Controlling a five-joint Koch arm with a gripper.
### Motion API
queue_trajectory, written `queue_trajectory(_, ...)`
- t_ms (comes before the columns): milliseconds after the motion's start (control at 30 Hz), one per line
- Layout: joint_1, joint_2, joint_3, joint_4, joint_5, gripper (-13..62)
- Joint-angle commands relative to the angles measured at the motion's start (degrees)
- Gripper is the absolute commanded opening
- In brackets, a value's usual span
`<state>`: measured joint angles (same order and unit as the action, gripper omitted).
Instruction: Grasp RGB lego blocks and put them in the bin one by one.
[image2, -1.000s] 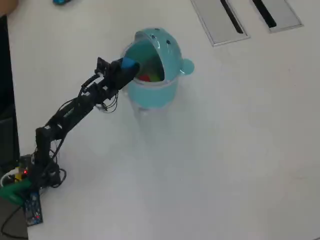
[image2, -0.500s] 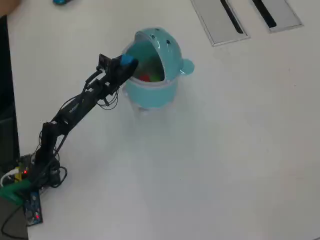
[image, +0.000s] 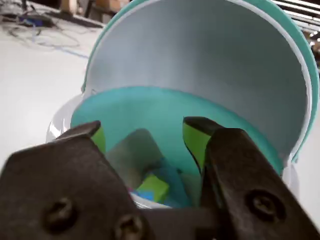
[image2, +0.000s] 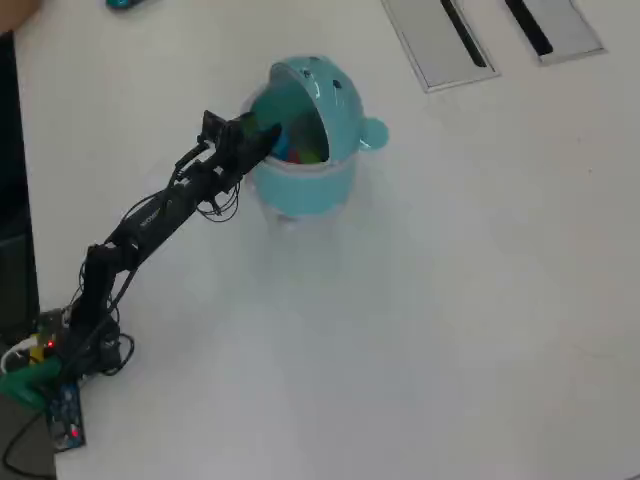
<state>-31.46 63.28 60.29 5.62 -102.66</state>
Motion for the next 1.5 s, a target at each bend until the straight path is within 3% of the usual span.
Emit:
queue_trajectory(0, 0.1, 2.2, -5.7, 0.9, 2.0, 31.1)
queue_trajectory(467, 3.5, 7.3, -3.1, 2.5, 3.7, 31.9)
queue_trajectory(1467, 12.9, 32.7, 22.3, 0.3, 3.8, 33.0)
